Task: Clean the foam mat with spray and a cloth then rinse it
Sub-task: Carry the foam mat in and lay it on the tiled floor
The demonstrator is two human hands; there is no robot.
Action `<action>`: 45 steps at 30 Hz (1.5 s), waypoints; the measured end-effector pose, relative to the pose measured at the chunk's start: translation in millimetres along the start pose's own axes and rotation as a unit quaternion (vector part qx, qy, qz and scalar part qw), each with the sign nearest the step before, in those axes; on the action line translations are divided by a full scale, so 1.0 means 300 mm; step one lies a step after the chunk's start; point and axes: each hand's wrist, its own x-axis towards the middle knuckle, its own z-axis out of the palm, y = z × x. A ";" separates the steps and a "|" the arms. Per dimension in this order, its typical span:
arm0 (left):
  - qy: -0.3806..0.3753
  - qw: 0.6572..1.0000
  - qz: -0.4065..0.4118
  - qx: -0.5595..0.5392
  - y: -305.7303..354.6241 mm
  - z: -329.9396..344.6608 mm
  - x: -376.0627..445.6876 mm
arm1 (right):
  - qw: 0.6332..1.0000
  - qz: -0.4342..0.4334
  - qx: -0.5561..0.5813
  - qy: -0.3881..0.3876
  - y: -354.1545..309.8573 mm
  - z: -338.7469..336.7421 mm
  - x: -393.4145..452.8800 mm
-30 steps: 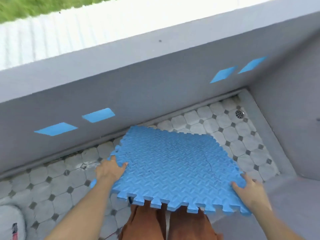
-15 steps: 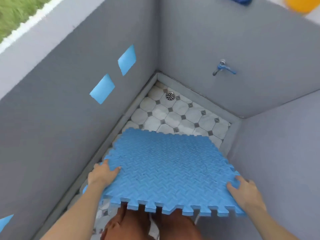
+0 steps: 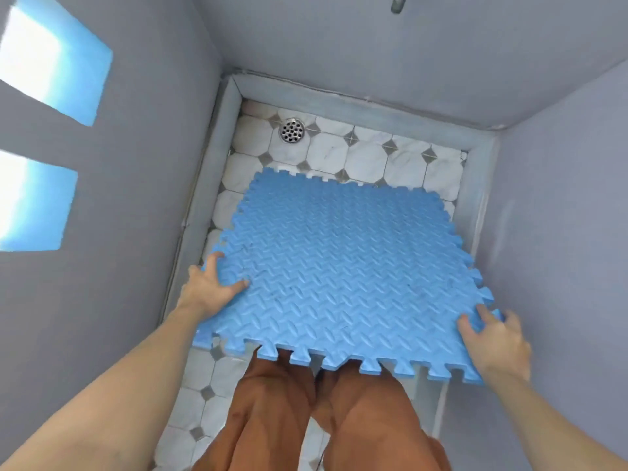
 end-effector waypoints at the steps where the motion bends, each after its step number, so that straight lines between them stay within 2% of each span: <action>1: -0.009 1.000 0.000 0.001 -0.011 0.018 0.047 | 1.000 0.011 0.014 0.000 -0.003 0.054 0.014; 7: -0.002 1.000 0.003 0.022 0.013 0.109 0.311 | 0.992 0.040 0.121 -0.008 -0.094 0.295 0.192; 11: 0.032 0.999 0.021 0.020 0.037 0.201 0.514 | 0.977 0.073 0.198 0.008 -0.167 0.455 0.337; 19: 0.061 0.998 0.013 0.009 0.025 0.356 0.778 | 0.956 0.120 0.265 -0.023 -0.231 0.714 0.550; 25: 0.088 0.995 0.017 -0.049 0.028 0.451 0.831 | 0.956 0.077 0.261 -0.114 -0.225 0.825 0.591; 28: 0.083 0.995 0.027 -0.052 0.052 0.450 0.813 | 0.960 0.050 0.240 -0.131 -0.237 0.822 0.560; 33: 0.079 0.993 0.089 -0.002 0.142 0.363 0.686 | 0.961 0.020 0.239 -0.134 -0.288 0.691 0.448; 37: 0.098 0.979 0.167 0.057 0.272 0.222 0.503 | 0.971 -0.045 0.201 -0.120 -0.345 0.449 0.314; 42: 0.155 0.945 0.280 0.064 0.537 -0.090 0.201 | 0.970 -0.097 0.220 -0.043 -0.447 -0.032 0.170; 45: 0.239 0.896 0.374 0.014 0.729 -0.370 0.005 | 0.944 -0.121 0.303 0.043 -0.528 -0.408 0.069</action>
